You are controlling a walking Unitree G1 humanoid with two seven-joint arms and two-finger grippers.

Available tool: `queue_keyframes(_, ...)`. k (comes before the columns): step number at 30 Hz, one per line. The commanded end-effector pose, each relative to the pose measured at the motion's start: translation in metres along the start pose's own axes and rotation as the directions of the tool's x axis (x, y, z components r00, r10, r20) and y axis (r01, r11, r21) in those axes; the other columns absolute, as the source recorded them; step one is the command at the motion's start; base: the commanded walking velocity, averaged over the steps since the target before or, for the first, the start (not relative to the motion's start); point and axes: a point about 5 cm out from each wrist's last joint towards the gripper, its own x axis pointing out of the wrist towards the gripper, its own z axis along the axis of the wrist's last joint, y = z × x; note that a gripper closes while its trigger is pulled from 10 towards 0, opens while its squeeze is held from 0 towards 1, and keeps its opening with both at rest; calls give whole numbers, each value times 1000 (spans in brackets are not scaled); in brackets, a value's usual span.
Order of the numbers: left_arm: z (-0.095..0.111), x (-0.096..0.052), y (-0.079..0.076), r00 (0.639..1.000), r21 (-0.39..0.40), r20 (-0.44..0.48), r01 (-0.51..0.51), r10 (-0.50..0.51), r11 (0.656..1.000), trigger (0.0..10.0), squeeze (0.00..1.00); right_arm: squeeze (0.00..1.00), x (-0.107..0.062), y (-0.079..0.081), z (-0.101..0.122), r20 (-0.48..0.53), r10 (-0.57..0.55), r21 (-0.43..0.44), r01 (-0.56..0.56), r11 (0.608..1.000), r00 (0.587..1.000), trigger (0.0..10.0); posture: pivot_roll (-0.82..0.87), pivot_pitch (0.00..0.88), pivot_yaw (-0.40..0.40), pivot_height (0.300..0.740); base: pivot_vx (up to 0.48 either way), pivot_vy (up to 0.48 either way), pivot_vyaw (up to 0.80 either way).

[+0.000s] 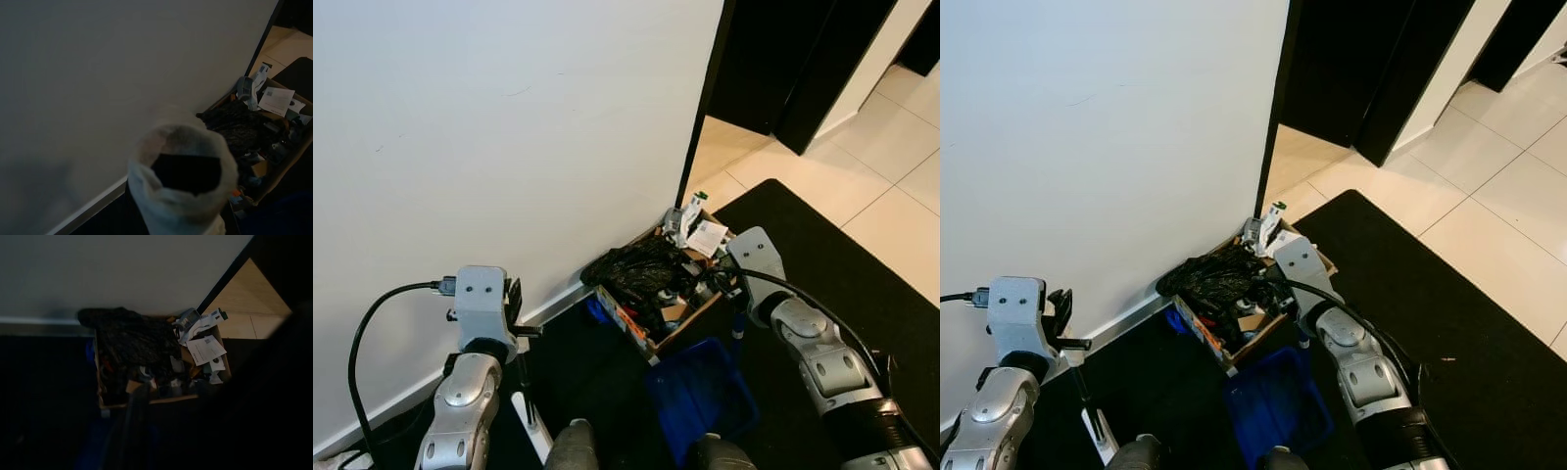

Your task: Sweep floor

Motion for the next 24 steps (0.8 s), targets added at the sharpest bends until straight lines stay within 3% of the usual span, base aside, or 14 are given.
queue_keyframes(1, -13, -3, -3, 998, -11, -56, 6, -6, 1000, 10000, 0, 0, -3, 4, -7, -44, 17, -39, -18, 999, 999, 0, 166, 164, -47, 740, 0, 0, 0)
queue_keyframes(4, -13, -3, -4, 998, -10, -56, 6, -7, 1000, 10000, 0, 0, -5, 2, -7, -46, 14, -86, -18, 996, 999, 0, 165, 161, -47, 740, 0, 0, 0)
queue_keyframes(9, -13, -3, -4, 998, -10, -56, 9, -9, 1000, 10000, 0, 0, -7, -1, -5, -44, 11, -89, -15, 996, 999, 0, 164, 159, -49, 740, 0, 0, 0)
queue_keyframes(16, -14, -3, -4, 998, -11, -57, 10, -11, 1000, 10000, 0, 0, -6, -5, 3, -4, -15, 17, 15, 1000, 1000, 0, 164, 159, -49, 740, 0, 0, 0)
queue_keyframes(18, -13, -3, -4, 998, -13, -55, 8, -9, 1000, 10000, 0, 0, -6, -7, 11, 47, -37, 106, 31, 994, 998, 10000, 161, 159, -50, 740, 0, 0, 0)
queue_keyframes(24, -6, 3, 9, 998, -48, -52, -25, 22, 999, 10000, 0, 0, -10, -20, 19, 132, -162, 234, 128, 964, 978, 10000, 158, 167, -44, 740, 0, 0, 0)
